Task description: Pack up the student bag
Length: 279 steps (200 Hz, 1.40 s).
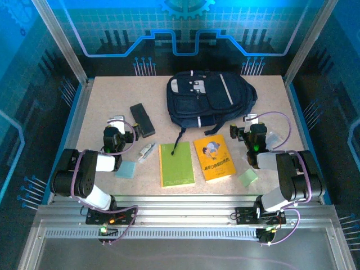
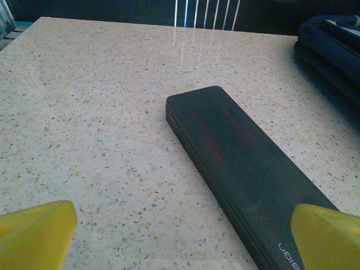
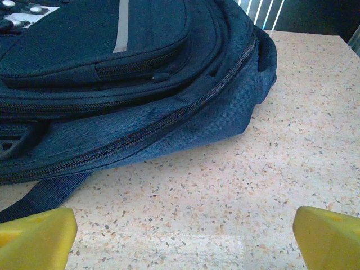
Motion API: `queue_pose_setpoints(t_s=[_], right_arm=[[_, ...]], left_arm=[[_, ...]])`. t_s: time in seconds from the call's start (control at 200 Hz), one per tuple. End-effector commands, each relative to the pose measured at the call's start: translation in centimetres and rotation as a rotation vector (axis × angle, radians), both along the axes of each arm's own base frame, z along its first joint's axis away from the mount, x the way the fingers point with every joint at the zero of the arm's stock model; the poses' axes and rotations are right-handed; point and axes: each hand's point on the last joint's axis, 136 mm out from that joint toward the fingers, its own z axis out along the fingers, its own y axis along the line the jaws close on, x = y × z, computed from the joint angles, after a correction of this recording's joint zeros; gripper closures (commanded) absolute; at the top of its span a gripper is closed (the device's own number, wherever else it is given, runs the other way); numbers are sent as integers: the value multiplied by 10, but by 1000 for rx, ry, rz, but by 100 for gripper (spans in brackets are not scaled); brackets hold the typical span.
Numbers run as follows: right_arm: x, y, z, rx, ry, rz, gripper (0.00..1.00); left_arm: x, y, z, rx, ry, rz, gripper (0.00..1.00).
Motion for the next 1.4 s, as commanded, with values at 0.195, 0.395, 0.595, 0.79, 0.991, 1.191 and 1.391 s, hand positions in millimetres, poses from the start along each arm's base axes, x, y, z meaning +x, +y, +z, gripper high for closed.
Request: queue_pose_setpoints(t_s=[0.195,0.395,0.595,0.79,0.991,1.191,1.391], right_arm=[[-1,-2,1,12,-7,-2,0],[2,-7,24,-11,46,-44,0],[7,-17,42,10,166,-127,0],[20,-26,58,221,298,-232,0],[58,-36,56,609,448,-241,0],[111,-26,23,864,531,-144,4],[139,-7,5,992,528,-43,21]], left_arm=[[5,-3,5,6,-12,-24,1],[3,3,20,17,-21,21,1],[12,-1,50,49,79,57,1],[23,-24,72,-221,123,142,1],[28,-83,59,-503,196,156,1],[13,-140,35,-625,307,156,1],[1,-175,25,-681,353,153,1]])
